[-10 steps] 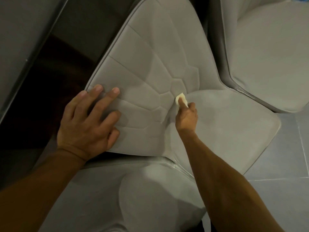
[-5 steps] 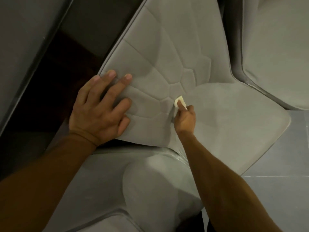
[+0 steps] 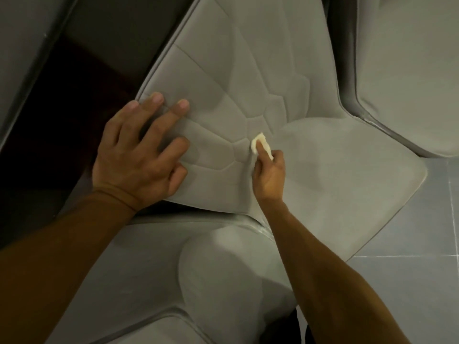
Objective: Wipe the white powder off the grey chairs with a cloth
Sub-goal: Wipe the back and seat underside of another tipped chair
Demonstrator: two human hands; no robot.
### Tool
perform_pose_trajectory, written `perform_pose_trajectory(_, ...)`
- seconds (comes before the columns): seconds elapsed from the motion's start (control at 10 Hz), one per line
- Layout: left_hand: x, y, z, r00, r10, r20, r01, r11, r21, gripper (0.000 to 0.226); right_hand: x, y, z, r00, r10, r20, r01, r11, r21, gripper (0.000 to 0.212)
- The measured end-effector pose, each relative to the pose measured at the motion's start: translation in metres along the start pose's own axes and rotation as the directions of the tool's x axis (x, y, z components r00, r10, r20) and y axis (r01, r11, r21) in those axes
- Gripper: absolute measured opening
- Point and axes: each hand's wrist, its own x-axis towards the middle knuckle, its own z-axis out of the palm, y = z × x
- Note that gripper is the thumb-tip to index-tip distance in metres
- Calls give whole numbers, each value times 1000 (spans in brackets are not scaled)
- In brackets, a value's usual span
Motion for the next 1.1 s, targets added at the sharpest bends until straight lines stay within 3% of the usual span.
perform_pose_trajectory(0.1,0,0,0,1000,-2,-2,2,1000,1,21,0,-10,7,987,-154,53,161,973,-167,39)
perform_pose_trajectory(0.2,-1,1,1,1000,-2,-8,2,1000,1,21,19,-2,9,970,37,242,56,930,-364,31)
perform_pose_trajectory(0.3,-2,0,1,1000,0,-12,0,1000,0,21,29,2,-3,930,234,282,-54,849,-526,42)
perform_pose_trajectory(0.4,-2,0,1,1000,-4,-14,4,1000,0,21,17,7,-10,956,135,259,-25,922,-387,39)
perform_pose_trajectory(0.5,-2,0,2,1000,2,-15,-2,1000,1,22,-13,13,-11,978,-166,129,186,968,-170,37)
perform_pose_trajectory(0.6,-1,-1,1,1000,-8,-17,8,1000,-10,22,-47,8,-3,966,-195,172,218,967,-129,12)
perform_pose_trajectory(0.7,-1,0,1,1000,-9,-25,9,1000,-12,22,-48,26,11,962,5,271,65,966,-250,13)
perform_pose_trajectory(0.8,-1,1,1,999,-8,-32,8,1000,-14,22,-32,52,6,909,222,353,-49,898,-437,39)
perform_pose_trajectory(0.9,-1,0,2,999,-6,-49,5,1000,-12,21,-34,48,1,965,47,260,22,967,-254,36)
perform_pose_trajectory(1.0,-1,0,1,999,-4,-38,3,1000,-22,22,-44,35,2,917,-199,345,297,919,-259,52)
perform_pose_trajectory(1.1,-1,0,1,999,-9,-43,8,1000,-27,21,-39,25,8,906,-168,390,343,829,-441,61)
